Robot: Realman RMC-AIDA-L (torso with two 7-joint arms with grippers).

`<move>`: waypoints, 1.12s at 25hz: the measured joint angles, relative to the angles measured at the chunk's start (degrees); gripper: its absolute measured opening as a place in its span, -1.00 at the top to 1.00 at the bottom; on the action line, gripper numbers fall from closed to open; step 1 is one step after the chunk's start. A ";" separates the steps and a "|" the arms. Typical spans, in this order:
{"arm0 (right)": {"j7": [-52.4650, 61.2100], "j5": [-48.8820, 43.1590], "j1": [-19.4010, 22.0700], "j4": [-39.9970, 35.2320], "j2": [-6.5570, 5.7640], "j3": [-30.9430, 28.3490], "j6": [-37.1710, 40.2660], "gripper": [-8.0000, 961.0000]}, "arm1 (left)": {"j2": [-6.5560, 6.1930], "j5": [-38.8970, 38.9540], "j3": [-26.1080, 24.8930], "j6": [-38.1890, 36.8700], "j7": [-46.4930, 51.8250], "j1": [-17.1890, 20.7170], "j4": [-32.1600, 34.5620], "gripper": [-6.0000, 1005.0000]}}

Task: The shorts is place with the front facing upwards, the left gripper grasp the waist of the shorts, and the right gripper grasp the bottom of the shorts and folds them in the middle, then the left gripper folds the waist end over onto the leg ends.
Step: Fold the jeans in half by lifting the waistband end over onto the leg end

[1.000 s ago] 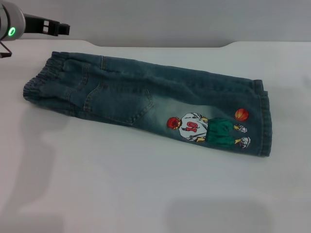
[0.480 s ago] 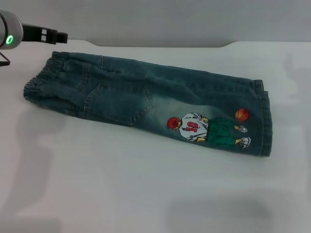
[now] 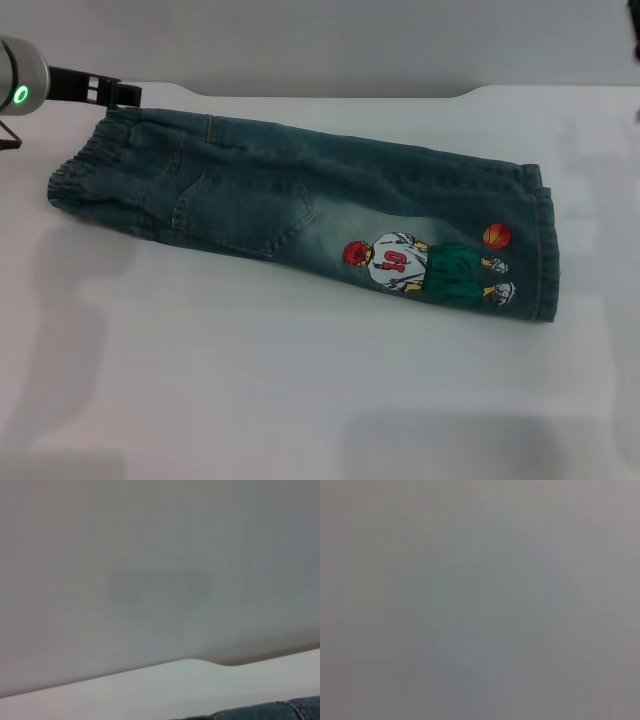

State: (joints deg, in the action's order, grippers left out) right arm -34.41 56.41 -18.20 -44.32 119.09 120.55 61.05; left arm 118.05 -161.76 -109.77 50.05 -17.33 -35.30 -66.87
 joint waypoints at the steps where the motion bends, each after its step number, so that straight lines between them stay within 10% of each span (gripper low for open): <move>1: 0.29 -0.26 0.00 0.77 0.01 0.72 -0.16 -0.62 | 0.00 0.01 0.00 0.13 0.01 0.06 -0.02 -0.59; 28: 15.59 -0.56 -3.52 8.57 0.12 12.74 -4.92 0.95 | -0.39 -3.64 -0.95 14.79 1.26 3.15 -5.31 -0.59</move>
State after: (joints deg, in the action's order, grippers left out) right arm -18.82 55.85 -21.71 -35.76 119.21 133.29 56.13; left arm 117.66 -165.39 -110.72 64.85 -16.07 -32.15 -72.18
